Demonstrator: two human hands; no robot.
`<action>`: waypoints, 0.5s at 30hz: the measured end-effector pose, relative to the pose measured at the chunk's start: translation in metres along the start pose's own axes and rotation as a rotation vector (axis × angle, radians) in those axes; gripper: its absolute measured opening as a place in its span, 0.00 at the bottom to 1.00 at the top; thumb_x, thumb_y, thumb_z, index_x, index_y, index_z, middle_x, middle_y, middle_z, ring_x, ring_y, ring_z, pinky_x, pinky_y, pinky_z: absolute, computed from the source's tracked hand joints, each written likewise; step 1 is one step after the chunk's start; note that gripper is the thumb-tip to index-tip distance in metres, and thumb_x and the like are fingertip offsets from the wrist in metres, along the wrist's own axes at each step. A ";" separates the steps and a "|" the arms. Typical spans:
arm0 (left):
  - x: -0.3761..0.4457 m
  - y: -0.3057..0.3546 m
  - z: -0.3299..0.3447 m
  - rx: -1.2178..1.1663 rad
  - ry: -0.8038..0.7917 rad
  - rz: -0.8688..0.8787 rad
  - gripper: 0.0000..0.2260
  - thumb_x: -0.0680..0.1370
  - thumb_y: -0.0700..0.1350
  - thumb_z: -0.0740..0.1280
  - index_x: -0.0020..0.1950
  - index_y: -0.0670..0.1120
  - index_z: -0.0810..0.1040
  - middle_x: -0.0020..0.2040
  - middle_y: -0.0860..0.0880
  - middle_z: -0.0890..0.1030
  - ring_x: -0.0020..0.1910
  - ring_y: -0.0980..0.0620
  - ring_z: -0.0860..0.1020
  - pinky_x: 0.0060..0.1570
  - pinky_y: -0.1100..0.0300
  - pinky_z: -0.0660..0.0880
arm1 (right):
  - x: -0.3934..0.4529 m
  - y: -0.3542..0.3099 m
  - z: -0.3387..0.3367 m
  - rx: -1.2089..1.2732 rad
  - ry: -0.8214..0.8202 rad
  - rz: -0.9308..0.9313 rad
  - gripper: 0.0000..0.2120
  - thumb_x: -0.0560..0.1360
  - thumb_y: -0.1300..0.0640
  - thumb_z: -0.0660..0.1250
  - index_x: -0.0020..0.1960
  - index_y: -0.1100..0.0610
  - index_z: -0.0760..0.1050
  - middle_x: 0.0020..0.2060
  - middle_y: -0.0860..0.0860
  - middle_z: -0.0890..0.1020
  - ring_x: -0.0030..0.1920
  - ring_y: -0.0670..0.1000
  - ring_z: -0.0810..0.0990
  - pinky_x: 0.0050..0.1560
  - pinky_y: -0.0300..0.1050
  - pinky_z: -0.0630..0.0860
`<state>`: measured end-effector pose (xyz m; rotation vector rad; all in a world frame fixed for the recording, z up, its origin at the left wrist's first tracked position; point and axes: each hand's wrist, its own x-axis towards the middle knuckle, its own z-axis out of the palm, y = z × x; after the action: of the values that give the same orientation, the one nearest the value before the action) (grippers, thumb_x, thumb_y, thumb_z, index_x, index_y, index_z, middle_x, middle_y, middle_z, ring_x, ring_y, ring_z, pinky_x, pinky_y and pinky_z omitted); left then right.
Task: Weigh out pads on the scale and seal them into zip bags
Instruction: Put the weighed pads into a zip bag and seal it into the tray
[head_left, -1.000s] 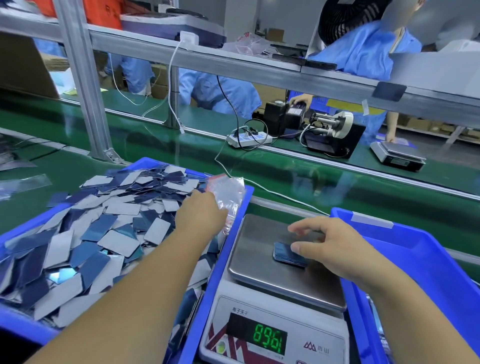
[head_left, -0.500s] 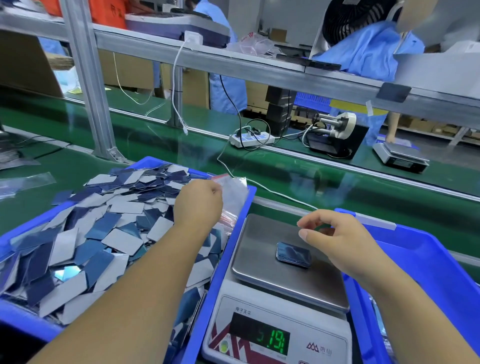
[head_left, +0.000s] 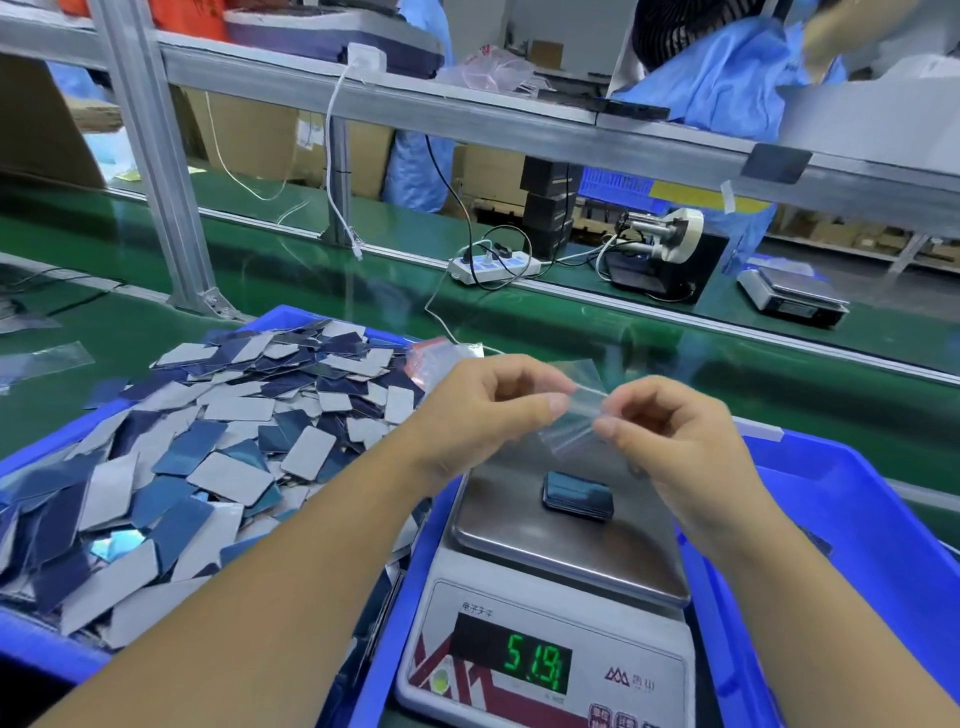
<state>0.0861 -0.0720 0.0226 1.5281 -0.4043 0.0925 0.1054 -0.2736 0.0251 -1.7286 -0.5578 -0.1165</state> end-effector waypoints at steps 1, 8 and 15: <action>0.000 0.000 -0.001 -0.028 -0.034 -0.033 0.09 0.68 0.50 0.76 0.47 0.51 0.86 0.38 0.49 0.79 0.35 0.56 0.72 0.35 0.66 0.68 | 0.000 -0.001 0.000 0.047 0.005 0.005 0.04 0.67 0.60 0.72 0.39 0.51 0.81 0.29 0.46 0.78 0.28 0.44 0.71 0.29 0.34 0.67; -0.001 -0.008 0.008 0.182 -0.025 0.005 0.10 0.73 0.41 0.76 0.45 0.57 0.87 0.40 0.54 0.84 0.41 0.57 0.79 0.46 0.62 0.75 | -0.002 -0.003 0.003 0.165 -0.011 0.070 0.07 0.67 0.62 0.72 0.40 0.50 0.80 0.32 0.50 0.78 0.26 0.45 0.68 0.26 0.37 0.63; 0.000 -0.002 0.001 0.318 -0.014 -0.017 0.04 0.79 0.37 0.69 0.46 0.42 0.84 0.38 0.54 0.80 0.38 0.61 0.76 0.42 0.68 0.71 | -0.001 0.002 -0.006 -0.189 -0.041 0.085 0.03 0.71 0.52 0.74 0.42 0.49 0.81 0.30 0.43 0.78 0.29 0.42 0.71 0.30 0.32 0.67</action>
<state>0.0866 -0.0728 0.0206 1.8455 -0.4008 0.1380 0.1067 -0.2794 0.0244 -1.9394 -0.5153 -0.0759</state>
